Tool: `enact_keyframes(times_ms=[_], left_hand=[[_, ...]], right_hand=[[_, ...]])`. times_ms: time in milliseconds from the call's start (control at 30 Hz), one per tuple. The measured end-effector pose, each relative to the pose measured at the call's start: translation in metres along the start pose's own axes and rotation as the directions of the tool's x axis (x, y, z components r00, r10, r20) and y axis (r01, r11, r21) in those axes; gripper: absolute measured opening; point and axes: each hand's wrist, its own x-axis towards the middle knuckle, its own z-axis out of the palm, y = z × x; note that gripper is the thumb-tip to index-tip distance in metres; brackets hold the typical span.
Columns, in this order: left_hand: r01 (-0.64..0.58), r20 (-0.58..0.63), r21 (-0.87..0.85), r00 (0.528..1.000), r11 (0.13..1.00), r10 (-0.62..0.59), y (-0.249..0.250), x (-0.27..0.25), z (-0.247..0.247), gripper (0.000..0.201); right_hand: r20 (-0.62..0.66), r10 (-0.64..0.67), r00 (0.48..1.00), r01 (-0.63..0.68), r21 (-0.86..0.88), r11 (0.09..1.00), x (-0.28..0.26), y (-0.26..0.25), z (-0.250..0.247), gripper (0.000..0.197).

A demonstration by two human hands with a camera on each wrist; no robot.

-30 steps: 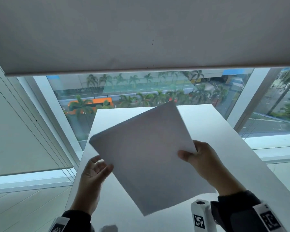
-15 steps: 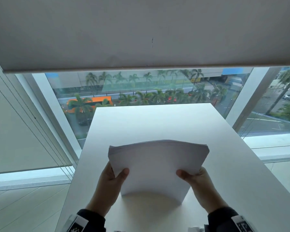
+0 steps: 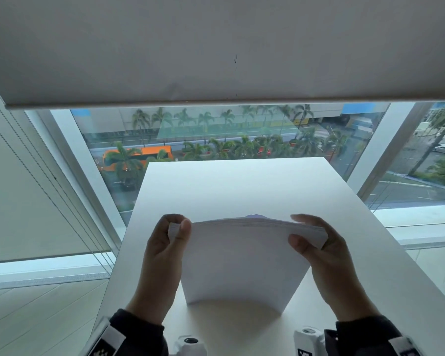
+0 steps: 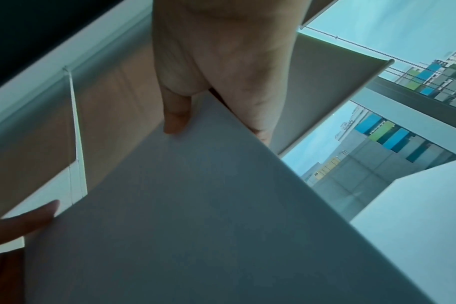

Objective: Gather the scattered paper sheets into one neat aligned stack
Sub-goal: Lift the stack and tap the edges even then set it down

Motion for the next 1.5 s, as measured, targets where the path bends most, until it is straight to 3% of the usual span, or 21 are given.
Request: enact_keyframes(times_ms=[67,133,233,367,467,533,567,600,667,767,867,1000,1100,1200,1333,1500], left_hand=[[0.006,-0.039,0.013,0.999,1.000,-0.005,0.005,0.004,0.003,0.029],[0.026,-0.082,0.016,0.996,1.000,-0.024,0.007,0.006,0.007,0.027],[0.025,-0.181,0.066,0.983,0.998,-0.012,0.004,0.007,0.015,0.028],[0.039,-0.273,0.059,0.962,0.998,-0.022,0.005,0.012,0.019,0.026],[0.032,-0.271,0.044,0.962,0.999,-0.019,0.006,0.011,0.017,0.025],[-0.014,-0.228,0.018,0.974,1.000,0.018,0.006,0.007,0.014,0.013],[-0.037,-0.186,0.011,0.982,0.999,0.039,0.006,0.004,0.012,0.013],[-0.063,-0.135,0.009,0.989,0.998,0.064,0.004,0.002,0.009,0.025],[-0.071,-0.023,0.003,0.997,0.997,0.071,-0.003,0.001,0.001,0.048],[0.035,0.120,0.028,0.992,0.999,-0.038,-0.019,0.003,-0.011,0.061],[0.135,0.189,0.070,0.971,0.988,-0.146,-0.035,0.003,-0.020,0.060],[0.180,0.219,0.122,0.954,0.976,-0.204,-0.038,0.007,-0.022,0.027],[0.198,0.233,0.132,0.946,0.971,-0.225,-0.037,0.008,-0.023,0.021],[0.220,0.230,0.130,0.942,0.967,-0.246,-0.039,0.009,-0.025,0.024],[0.228,0.230,0.133,0.940,0.964,-0.254,-0.042,0.009,-0.025,0.020],[0.243,0.217,0.105,0.941,0.964,-0.261,-0.043,0.009,-0.025,0.021]], right_hand=[[0.002,-0.073,0.997,0.073,-0.062,0.995,0.002,-0.005,-0.001,0.039],[0.005,-0.119,0.993,0.119,-0.124,0.985,0.001,-0.009,0.002,0.032],[-0.057,-0.152,0.987,0.147,-0.089,0.985,0.000,-0.009,0.007,0.038],[-0.117,-0.300,0.947,0.278,-0.173,0.945,-0.004,-0.002,0.008,0.043],[-0.074,-0.404,0.912,0.363,-0.316,0.877,-0.006,0.001,0.004,0.040],[-0.051,-0.437,0.898,0.391,-0.363,0.846,-0.007,0.000,0.002,0.036],[-0.037,-0.450,0.892,0.403,-0.382,0.831,-0.007,-0.002,0.002,0.028],[-0.016,-0.467,0.884,0.419,-0.416,0.807,-0.007,-0.003,0.002,0.019],[0.043,-0.532,0.846,0.461,-0.561,0.688,-0.007,-0.008,0.004,0.018],[0.202,-0.605,0.770,0.489,-0.796,0.356,-0.007,-0.016,0.008,0.025],[0.292,-0.537,0.791,0.423,-0.896,0.136,-0.008,-0.025,0.018,0.029],[0.358,-0.400,0.844,0.395,-0.919,0.011,-0.005,-0.037,0.044,0.031],[0.413,-0.346,0.842,0.437,-0.899,-0.010,-0.005,-0.044,0.074,0.040],[0.511,-0.304,0.804,0.553,-0.830,0.067,-0.002,-0.047,0.105,0.044],[0.625,-0.227,0.747,0.659,-0.743,0.119,0.000,-0.045,0.130,0.025],[0.580,-0.165,0.798,0.601,-0.788,0.132,0.005,-0.050,0.105,0.019]])
